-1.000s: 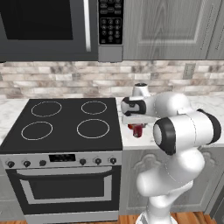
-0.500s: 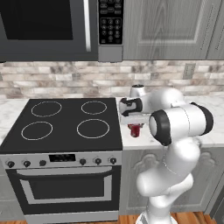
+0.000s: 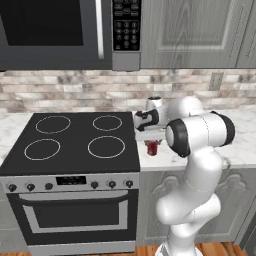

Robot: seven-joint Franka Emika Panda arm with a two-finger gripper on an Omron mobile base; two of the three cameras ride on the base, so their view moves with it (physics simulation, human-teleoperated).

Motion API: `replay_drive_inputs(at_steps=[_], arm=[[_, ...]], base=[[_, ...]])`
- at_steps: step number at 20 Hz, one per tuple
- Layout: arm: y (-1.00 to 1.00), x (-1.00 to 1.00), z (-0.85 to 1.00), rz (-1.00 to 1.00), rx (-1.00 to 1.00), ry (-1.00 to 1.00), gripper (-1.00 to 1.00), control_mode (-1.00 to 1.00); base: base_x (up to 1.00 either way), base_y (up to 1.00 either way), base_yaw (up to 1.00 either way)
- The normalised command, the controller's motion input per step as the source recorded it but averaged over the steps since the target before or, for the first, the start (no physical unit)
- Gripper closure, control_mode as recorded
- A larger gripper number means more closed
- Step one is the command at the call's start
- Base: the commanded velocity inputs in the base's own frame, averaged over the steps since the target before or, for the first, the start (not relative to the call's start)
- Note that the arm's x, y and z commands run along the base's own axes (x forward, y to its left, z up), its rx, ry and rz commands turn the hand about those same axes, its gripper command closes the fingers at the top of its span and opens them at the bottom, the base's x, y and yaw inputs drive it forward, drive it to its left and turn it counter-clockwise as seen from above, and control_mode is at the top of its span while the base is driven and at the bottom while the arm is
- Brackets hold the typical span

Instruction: Four empty soda cans are scattered around the kitchen. Gather all the cans and cluster them next to the stove for recycling.

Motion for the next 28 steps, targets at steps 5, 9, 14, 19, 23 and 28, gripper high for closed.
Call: replay_drive_inputs(at_steps=[5,9,14,19,23,28], arm=[[0.03,0.28,-0.21,0.00,0.00,0.03,1.00,-1.00],[0.05,0.26,-0.22,0.00,0.00,0.04,1.00,-1.00],[0.02,0.09,-0.26,0.00,0.00,0.02,1.00,-1.00],[-0.02,-0.19,-0.33,0.00,0.00,0.01,-1.00,-1.00],[-0.14,-0.21,-0.15,-0.02,0.01,0.00,-1.00,-1.00],[-0.08,-0.09,0.01,-0.02,0.01,-0.01,-1.00,-1.00]], base=[[0.00,0.00,0.00],[0.00,0.00,0.00],[0.00,0.00,0.00],[0.00,0.00,0.00],[0.00,0.00,0.00],[0.00,0.00,0.00]])
